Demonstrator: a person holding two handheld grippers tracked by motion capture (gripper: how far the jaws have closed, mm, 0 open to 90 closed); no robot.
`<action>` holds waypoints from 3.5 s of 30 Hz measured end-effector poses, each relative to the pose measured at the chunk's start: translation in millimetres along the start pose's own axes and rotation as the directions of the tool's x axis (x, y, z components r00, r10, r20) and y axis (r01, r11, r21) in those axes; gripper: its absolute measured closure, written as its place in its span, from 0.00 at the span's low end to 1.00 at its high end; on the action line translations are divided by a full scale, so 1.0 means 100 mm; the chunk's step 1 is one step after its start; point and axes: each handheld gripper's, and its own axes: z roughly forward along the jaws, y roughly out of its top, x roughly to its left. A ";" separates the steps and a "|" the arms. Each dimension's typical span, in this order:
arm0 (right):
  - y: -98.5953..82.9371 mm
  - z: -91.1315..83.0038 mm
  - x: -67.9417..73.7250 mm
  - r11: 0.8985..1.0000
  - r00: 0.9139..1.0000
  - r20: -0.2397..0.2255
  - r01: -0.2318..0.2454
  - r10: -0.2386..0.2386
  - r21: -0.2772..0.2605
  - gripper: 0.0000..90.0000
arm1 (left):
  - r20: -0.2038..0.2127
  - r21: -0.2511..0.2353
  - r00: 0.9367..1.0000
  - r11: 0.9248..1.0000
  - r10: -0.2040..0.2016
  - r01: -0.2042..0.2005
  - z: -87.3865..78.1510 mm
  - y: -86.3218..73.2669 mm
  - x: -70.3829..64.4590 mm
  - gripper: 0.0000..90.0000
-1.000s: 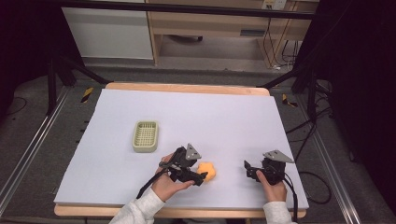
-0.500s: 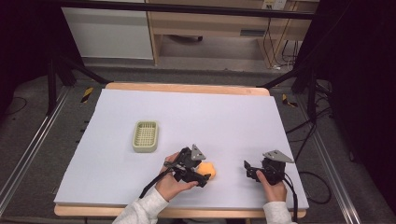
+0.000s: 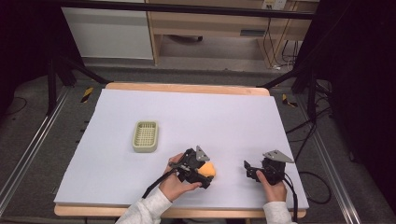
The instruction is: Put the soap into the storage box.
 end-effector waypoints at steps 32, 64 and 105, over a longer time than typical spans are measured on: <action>0.00 0.01 0.00 1.000 1.000 -0.003 0.003 -0.003 0.003 0.05 | -0.020 0.090 1.000 0.996 0.015 -0.013 0.29 0.04 -0.02 0.25; 0.00 0.01 0.00 1.000 1.000 -0.004 0.003 -0.003 0.007 0.05 | -0.049 0.095 0.999 0.995 -0.020 0.024 0.29 0.05 -0.07 0.30; 0.00 0.01 -0.01 1.000 1.000 -0.007 0.000 0.000 0.008 0.05 | -0.078 0.058 0.996 0.997 -0.036 0.041 -0.19 -0.01 0.23 0.30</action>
